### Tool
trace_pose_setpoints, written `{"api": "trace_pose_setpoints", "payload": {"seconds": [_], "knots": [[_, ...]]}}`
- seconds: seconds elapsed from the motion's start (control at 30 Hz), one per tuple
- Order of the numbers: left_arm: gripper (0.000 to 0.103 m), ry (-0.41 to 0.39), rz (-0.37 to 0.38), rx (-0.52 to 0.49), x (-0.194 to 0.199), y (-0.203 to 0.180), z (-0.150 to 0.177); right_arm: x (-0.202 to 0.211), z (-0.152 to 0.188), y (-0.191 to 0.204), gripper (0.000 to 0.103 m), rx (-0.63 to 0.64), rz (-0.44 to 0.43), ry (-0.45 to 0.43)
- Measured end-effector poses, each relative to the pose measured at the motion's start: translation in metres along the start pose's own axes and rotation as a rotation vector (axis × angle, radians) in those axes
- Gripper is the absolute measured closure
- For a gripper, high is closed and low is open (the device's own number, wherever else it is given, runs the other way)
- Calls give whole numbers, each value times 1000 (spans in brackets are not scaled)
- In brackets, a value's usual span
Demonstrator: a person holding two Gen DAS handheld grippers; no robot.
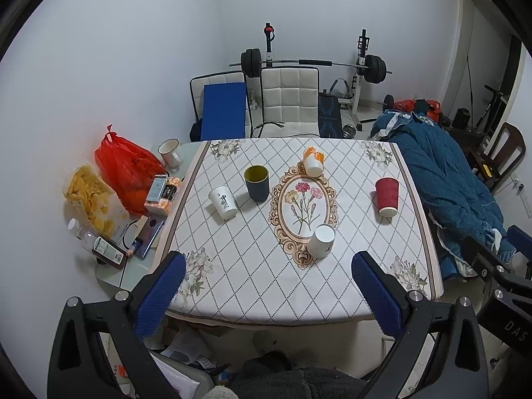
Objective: Flip cup upside down
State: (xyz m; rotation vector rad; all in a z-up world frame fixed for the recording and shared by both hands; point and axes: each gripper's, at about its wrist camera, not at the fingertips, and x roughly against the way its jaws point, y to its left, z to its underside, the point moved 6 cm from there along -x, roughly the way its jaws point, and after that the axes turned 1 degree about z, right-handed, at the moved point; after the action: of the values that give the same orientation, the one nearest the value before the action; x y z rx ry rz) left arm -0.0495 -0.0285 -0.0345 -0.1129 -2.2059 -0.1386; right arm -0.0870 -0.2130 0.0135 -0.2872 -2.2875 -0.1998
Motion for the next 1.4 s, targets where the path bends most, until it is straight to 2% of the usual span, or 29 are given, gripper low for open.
{"api": "trace_pose_setpoints", "payload": {"seconds": [1.4], "knots": [[1,5,1,7,6,0,9,-2,8,2,4,-3,-14,4]]}}
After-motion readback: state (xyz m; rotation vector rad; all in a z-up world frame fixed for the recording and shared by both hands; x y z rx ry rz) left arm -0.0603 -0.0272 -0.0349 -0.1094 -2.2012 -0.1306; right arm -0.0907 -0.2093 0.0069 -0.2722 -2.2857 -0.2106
